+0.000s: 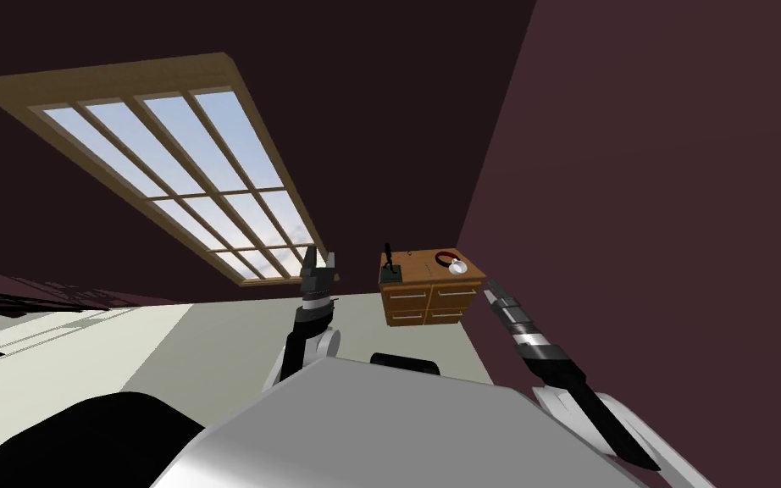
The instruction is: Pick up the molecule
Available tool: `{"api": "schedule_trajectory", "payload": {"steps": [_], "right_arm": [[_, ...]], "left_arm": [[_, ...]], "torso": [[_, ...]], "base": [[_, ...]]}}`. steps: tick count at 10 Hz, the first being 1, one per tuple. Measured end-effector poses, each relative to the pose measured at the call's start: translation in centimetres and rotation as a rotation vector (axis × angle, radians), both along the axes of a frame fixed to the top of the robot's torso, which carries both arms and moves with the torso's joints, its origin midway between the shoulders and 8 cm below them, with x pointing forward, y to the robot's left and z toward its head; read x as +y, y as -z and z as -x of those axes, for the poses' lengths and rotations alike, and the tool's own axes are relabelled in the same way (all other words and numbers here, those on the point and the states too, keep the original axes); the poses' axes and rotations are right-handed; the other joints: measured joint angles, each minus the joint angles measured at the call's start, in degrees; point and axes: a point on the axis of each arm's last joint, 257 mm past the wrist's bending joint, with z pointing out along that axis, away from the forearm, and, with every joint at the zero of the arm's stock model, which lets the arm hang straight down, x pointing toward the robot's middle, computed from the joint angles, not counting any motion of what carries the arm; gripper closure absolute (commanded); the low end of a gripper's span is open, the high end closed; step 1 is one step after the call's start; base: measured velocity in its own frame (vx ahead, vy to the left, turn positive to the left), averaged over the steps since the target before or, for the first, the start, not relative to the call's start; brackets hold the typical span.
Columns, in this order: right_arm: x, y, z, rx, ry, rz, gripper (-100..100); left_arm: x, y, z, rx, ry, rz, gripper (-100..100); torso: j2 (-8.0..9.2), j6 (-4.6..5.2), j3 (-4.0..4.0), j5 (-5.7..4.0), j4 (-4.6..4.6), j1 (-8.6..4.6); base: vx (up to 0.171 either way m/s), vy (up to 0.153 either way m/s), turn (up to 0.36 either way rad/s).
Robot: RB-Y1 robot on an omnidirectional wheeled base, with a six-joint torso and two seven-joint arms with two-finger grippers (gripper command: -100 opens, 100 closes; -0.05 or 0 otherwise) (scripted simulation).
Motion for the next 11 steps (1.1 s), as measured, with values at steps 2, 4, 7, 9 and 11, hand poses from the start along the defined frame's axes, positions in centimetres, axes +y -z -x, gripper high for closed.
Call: {"api": "schedule_trajectory", "payload": {"steps": [2, 4, 7, 9, 11], "right_arm": [[-1.3, 1.8, 0.1, 0.052, 0.004, 0.036, -100], [-3.0, 4.5, 0.4, 0.119, 0.008, 0.088, -100], [-4.9, 7.3, 1.0, 0.206, 0.019, 0.148, -100], [-6.6, 9.4, 1.9, 0.262, 0.026, 0.19, -100], [-8.2, 11.1, 2.6, 0.321, 0.035, 0.231, -100]], "left_arm": [[0.0, 0.0, 0.0, 0.0, 0.0, 0.0, 0], [0.0, 0.0, 0.0, 0.0, 0.0, 0.0, 0], [0.0, 0.0, 0.0, 0.0, 0.0, 0.0, 0], [0.0, 0.0, 0.0, 0.0, 0.0, 0.0, 0], [0.0, 0.0, 0.0, 0.0, 0.0, 0.0, 0]], "torso": [[-0.23, -0.01, -0.13, -0.01, -0.05, -0.03], [-0.18, -0.05, -0.11, 0.0, -0.05, 0.06], [-0.29, 0.02, -0.17, -0.01, -0.07, -0.07], [-0.34, 0.01, -0.2, -0.03, -0.08, -0.11], [-0.39, 0.0, -0.23, -0.03, -0.09, -0.14]], "base": [[-0.047, 0.063, 0.162], [-0.064, 0.101, 0.217], [-0.026, 0.071, 0.225], [-0.004, 0.059, 0.15], [0.001, 0.056, 0.206]]}}
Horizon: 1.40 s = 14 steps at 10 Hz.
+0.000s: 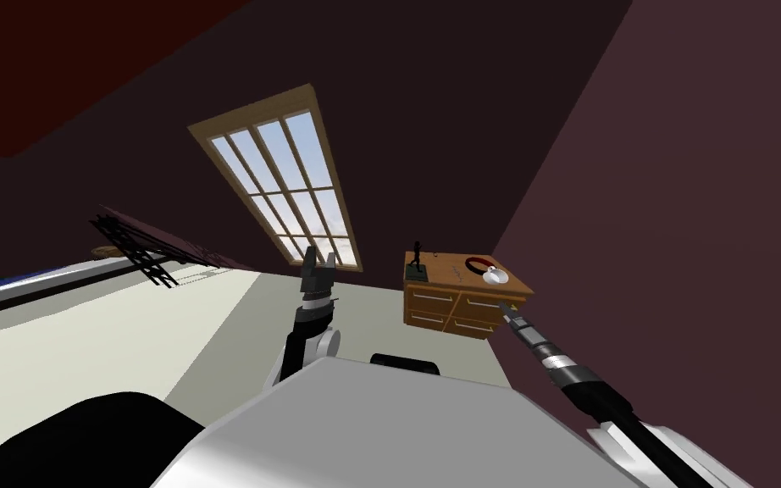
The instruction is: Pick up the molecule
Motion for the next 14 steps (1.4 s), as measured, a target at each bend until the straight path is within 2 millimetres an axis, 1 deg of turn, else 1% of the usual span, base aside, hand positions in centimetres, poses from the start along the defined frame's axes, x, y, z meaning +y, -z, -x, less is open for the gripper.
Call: {"api": "schedule_trajectory", "payload": {"steps": [3, 6, 7, 8, 9, 11, 12, 13, 14], "right_arm": [[-2.6, 3.0, 1.3, 0.096, 0.011, 0.072, -100], [-5.7, 5.9, 3.3, 0.188, 0.031, 0.135, -100], [-7.6, 6.7, 4.5, 0.234, 0.039, 0.167, -100], [-9.0, 8.0, 5.6, 0.287, 0.045, 0.204, -100], [-10.4, 9.2, 6.7, 0.344, 0.049, 0.247, -100], [-13.5, 11.3, 10.1, 0.433, 0.071, 0.303, -100], [-14.8, 12.4, 11.4, 0.489, 0.077, 0.342, -100], [-16.4, 13.3, 13.6, 0.552, 0.084, 0.386, -100], [-17.4, 13.6, 14.7, 0.583, 0.089, 0.408, -100]], "left_arm": [[0.0, 0.0, 0.0, 0.0, 0.0, 0.0, 0], [0.0, 0.0, 0.0, 0.0, 0.0, 0.0, 0], [0.0, 0.0, 0.0, 0.0, 0.0, 0.0, 0], [0.0, 0.0, 0.0, 0.0, 0.0, 0.0, 0], [0.0, 0.0, 0.0, 0.0, 0.0, 0.0, 0], [0.0, 0.0, 0.0, 0.0, 0.0, 0.0, 0], [0.0, 0.0, 0.0, 0.0, 0.0, 0.0, 0], [0.0, 0.0, 0.0, 0.0, 0.0, 0.0, 0], [0.0, 0.0, 0.0, 0.0, 0.0, 0.0, 0]], "torso": [[-0.07, -0.07, -0.04, 0.0, -0.01, -0.01], [-0.12, 0.02, -0.07, -0.01, -0.03, -0.07], [-0.15, -0.06, -0.09, -0.01, -0.03, -0.12], [-0.25, -0.07, -0.14, -0.03, -0.05, -0.14], [-0.39, -0.04, -0.22, -0.02, -0.08, -0.13], [-0.3, -0.05, -0.18, -0.01, -0.06, -0.11], [-0.36, -0.05, -0.21, -0.03, -0.07, -0.16], [-0.45, -0.02, -0.26, -0.04, -0.1, -0.25], [-0.37, 0.01, -0.22, -0.05, -0.08, -0.24]], "base": [[0.016, 0.042, 0.217], [0.038, 0.034, 0.267], [0.067, 0.017, 0.496], [0.111, 0.017, 0.403], [0.09, 0.013, 0.209], [0.084, 0.009, 0.407], [0.129, -0.031, 0.404], [0.091, -0.034, 0.238], [0.067, -0.029, 0.336]]}}
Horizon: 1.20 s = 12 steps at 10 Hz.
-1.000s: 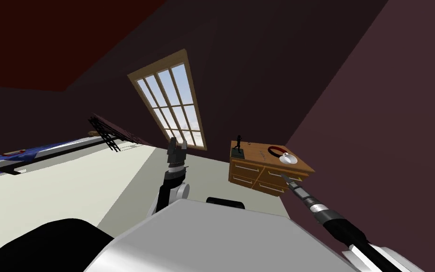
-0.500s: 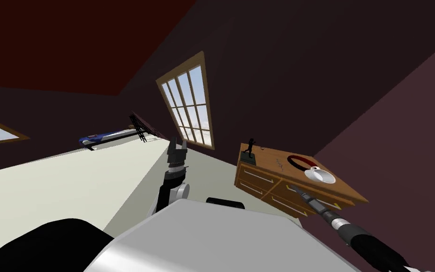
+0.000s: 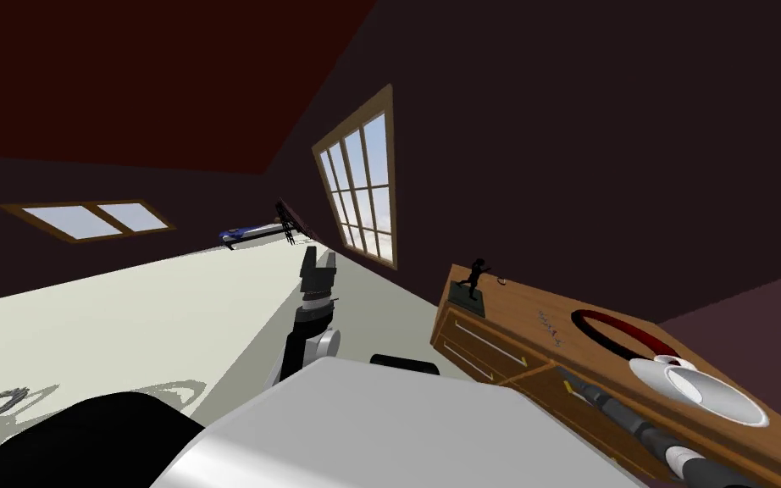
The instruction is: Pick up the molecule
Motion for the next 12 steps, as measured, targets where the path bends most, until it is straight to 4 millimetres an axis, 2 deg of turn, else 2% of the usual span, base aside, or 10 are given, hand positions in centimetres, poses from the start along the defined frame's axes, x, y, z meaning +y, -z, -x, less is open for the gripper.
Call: {"api": "schedule_trajectory", "payload": {"steps": [2, 4, 5, 6, 8, 10, 12], "right_arm": [[-2.4, 0.5, 2.1, 0.065, 0.008, 0.047, -100], [-4.9, 1.3, 5.8, 0.155, 0.02, 0.105, -100], [-5.7, 1.4, 6.5, 0.18, 0.022, 0.125, -100], [-7.4, 1.7, 8.4, 0.221, 0.032, 0.153, -100], [-8.3, 1.9, 9.8, 0.271, 0.034, 0.185, -100], [-10.5, 1.4, 13.4, 0.358, 0.042, 0.238, -100], [-11.5, 1.6, 15.1, 0.402, 0.045, 0.264, -100]], "left_arm": [[0.0, 0.0, 0.0, 0.0, 0.0, 0.0, 0], [0.0, 0.0, 0.0, 0.0, 0.0, 0.0, 0], [0.0, 0.0, 0.0, 0.0, 0.0, 0.0, 0], [0.0, 0.0, 0.0, 0.0, 0.0, 0.0, 0], [0.0, 0.0, 0.0, 0.0, 0.0, 0.0, 0], [0.0, 0.0, 0.0, 0.0, 0.0, 0.0, 0], [0.0, 0.0, 0.0, 0.0, 0.0, 0.0, 0]], "torso": [[0.16, 0.02, 0.09, 0.01, 0.04, 0.03], [0.03, -0.04, 0.03, 0.0, 0.02, -0.01], [0.03, 0.05, 0.02, -0.01, 0.01, -0.03], [0.07, 0.01, 0.04, -0.01, 0.02, -0.04], [0.13, -0.02, 0.08, 0.0, 0.04, 0.03], [0.04, 0.0, 0.03, 0.0, 0.02, -0.05], [0.11, 0.03, 0.07, 0.0, 0.03, 0.02]], "base": [[0.048, -0.03, 0.254], [0.092, -0.05, 0.314], [0.07, -0.052, 0.206], [0.044, -0.041, 0.137], [0.057, -0.053, 0.333], [0.068, -0.069, 0.222], [0.055, -0.056, 0.197]]}}
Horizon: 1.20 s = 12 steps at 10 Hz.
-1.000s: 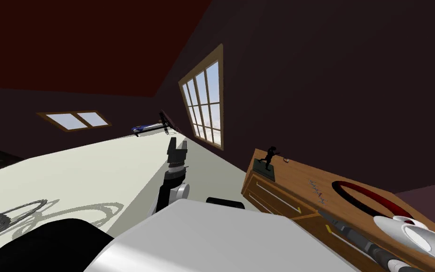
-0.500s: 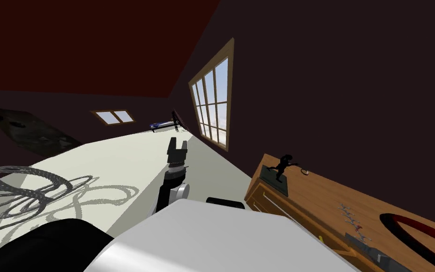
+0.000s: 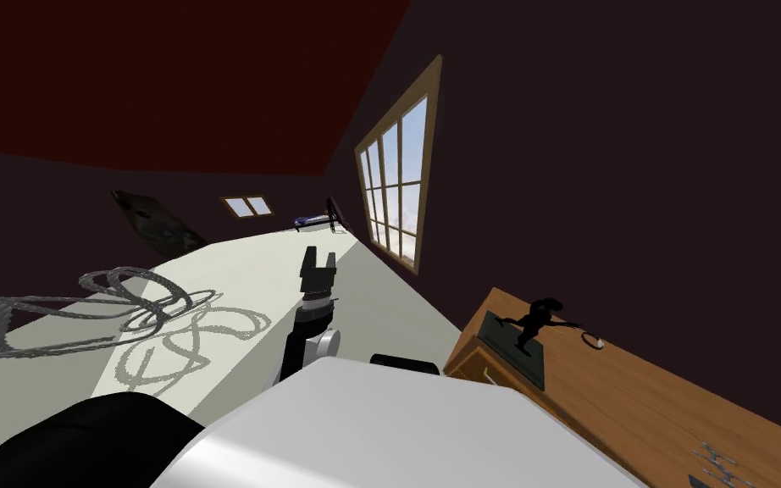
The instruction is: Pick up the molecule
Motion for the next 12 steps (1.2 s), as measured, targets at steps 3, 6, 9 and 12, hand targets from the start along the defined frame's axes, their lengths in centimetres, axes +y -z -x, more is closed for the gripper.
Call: {"api": "schedule_trajectory", "payload": {"steps": [3, 6, 9, 12], "right_arm": [[-1.4, 0.0, 4.0, 0.092, 0.008, 0.041, -100], [-1.8, 0.1, 4.6, 0.108, 0.01, 0.051, -100], [-1.2, 1.8, 4.9, 0.108, 0.028, 0.049, -100], [-1.3, 1.8, 5.0, 0.109, 0.029, 0.052, 100]], "left_arm": [[0.0, 0.0, 0.0, 0.0, 0.0, 0.0, 0], [0.0, 0.0, 0.0, 0.0, 0.0, 0.0, 0], [0.0, 0.0, 0.0, 0.0, 0.0, 0.0, 0], [0.0, 0.0, 0.0, 0.0, 0.0, 0.0, 0]], "torso": [[0.0, 0.0, 0.0, 0.0, 0.0, -0.03], [0.19, 0.07, 0.1, 0.04, 0.04, 0.22], [0.18, 0.06, 0.1, -0.02, 0.04, 0.01], [0.2, 0.02, 0.12, -0.04, 0.05, 0.23]], "base": [[0.046, -0.063, 0.186], [0.006, -0.022, 0.024], [0.008, -0.052, 0.056], [0.0, -0.005, -0.004]]}}
